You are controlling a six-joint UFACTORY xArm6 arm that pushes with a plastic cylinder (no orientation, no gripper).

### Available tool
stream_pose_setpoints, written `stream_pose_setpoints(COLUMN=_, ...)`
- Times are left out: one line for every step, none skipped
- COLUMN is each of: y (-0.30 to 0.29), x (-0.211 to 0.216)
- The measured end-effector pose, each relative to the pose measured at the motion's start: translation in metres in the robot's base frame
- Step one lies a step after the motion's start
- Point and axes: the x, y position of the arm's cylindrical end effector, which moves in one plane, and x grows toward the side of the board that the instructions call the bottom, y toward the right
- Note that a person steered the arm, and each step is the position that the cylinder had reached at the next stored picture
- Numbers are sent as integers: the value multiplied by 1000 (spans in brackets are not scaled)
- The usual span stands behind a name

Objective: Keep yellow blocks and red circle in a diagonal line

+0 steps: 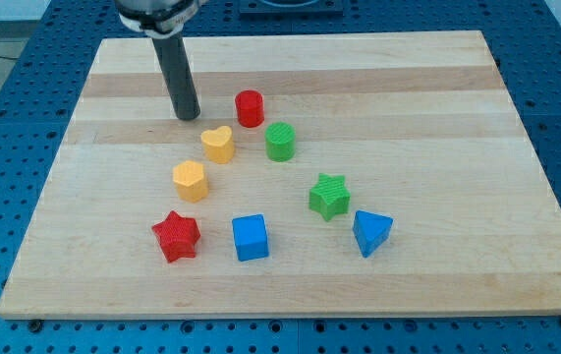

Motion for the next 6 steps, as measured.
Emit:
stream_pose_setpoints(y=51, x=-23)
stream_pose_setpoints(y=86, x=-17)
stream_pose_setpoints(y=73, x=-4)
stream_pose_setpoints(y=67, x=-1)
stream_pose_setpoints(y=74, x=-2)
stream_pose_setpoints(y=74, x=-16)
